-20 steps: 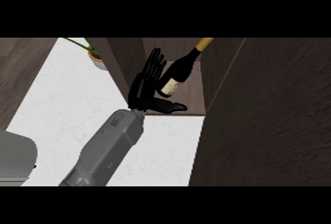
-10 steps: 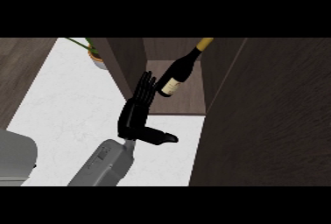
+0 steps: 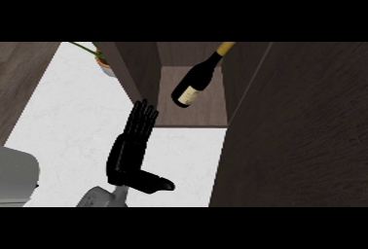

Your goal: Pick up the wine, place it into the cabinet and close the cabinet

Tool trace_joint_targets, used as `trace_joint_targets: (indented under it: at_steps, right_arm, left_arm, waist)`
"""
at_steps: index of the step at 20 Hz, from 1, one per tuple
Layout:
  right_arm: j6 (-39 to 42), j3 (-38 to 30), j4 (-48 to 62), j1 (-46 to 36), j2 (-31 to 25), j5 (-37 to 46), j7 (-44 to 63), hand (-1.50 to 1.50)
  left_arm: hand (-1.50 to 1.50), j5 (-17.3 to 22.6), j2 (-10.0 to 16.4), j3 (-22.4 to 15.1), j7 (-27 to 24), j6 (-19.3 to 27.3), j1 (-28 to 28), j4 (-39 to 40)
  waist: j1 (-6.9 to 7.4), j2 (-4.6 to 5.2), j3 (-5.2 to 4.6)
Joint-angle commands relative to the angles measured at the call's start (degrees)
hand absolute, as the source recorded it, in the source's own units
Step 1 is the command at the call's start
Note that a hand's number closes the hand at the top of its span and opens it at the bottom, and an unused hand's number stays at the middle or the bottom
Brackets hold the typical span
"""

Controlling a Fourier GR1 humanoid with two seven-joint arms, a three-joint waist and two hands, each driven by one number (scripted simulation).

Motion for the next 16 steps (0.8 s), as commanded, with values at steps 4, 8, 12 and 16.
trace_joint_targets:
  at_steps: [4, 8, 12, 16]
  right_arm:
    - [4.9, 3.8, -11.2, 3.9, -2.5, -5.1, 1.8, -1.5]
    - [12.4, 7.0, -10.6, 1.1, -7.2, -5.8, 3.0, 1.5]
    - [15.1, 11.0, -12.4, 2.2, -8.8, -3.0, 0.9, 1.5]
    - [14.8, 13.3, -11.5, 2.8, -7.7, -1.1, -1.0, 1.5]
  left_arm:
    - [-1.5, 0.6, 6.0, 1.8, -3.0, -4.4, 9.4, -6.1]
    - [-1.5, 2.0, 8.8, 5.8, -2.0, -5.4, 7.6, -7.6]
    - [-1.5, 2.6, 12.5, 8.4, -3.0, -7.5, 12.2, -10.3]
    - [-1.5, 5.7, 16.5, 14.0, -2.4, -10.8, 12.8, -9.6]
  waist:
    - [-0.13, 0.0, 0.05]
    - [0.38, 0.27, -0.02]
    - [-0.05, -0.01, 0.01]
    - [-0.65, 0.15, -0.01]
